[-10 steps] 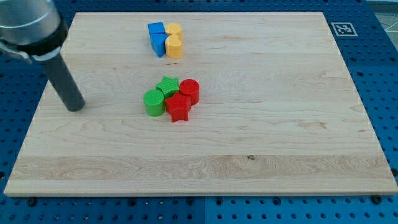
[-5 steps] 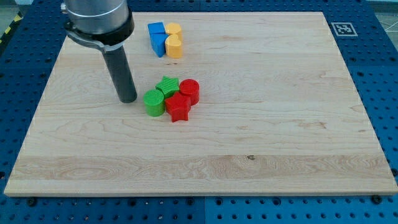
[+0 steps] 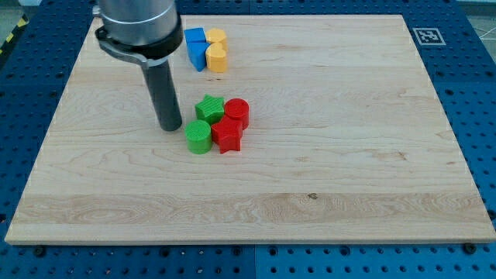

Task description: Slide the green circle along with the red star towards right

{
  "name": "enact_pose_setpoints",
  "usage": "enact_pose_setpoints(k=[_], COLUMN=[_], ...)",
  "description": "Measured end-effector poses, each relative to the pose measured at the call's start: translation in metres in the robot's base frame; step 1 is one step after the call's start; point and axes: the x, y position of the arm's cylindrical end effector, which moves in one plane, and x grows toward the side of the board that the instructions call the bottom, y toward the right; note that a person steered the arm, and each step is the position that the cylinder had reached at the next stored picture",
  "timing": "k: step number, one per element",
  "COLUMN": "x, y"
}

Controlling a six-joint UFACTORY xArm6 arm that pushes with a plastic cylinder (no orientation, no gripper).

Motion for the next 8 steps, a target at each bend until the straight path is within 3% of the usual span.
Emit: enact_pose_setpoints(k=[2, 8], x=[0.036, 0.019], y=[0.021, 0.127])
